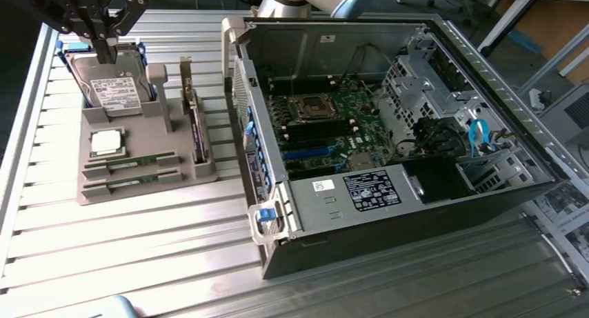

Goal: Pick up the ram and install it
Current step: 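Reach for the ram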

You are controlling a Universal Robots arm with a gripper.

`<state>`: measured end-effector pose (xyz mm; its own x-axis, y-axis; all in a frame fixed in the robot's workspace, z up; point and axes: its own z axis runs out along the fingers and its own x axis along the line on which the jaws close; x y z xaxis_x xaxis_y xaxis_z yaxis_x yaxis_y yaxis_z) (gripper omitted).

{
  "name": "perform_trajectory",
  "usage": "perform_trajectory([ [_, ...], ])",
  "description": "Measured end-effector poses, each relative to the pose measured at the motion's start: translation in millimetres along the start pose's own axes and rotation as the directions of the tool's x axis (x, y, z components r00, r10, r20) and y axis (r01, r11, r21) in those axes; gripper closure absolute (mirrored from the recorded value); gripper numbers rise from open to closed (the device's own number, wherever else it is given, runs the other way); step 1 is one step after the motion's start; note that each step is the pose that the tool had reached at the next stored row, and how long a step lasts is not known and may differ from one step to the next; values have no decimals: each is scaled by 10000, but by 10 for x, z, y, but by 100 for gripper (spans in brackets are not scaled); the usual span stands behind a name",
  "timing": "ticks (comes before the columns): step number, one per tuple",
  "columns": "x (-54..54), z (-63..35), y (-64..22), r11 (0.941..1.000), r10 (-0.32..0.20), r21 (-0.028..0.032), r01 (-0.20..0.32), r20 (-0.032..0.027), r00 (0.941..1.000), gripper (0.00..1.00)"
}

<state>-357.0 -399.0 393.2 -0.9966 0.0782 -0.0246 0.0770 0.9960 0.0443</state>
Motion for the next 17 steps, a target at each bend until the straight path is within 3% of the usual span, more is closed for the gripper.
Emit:
perform_trajectory([
  [17, -4, -3, -61, 10000, 1, 0, -1, -1, 10000, 89],
])
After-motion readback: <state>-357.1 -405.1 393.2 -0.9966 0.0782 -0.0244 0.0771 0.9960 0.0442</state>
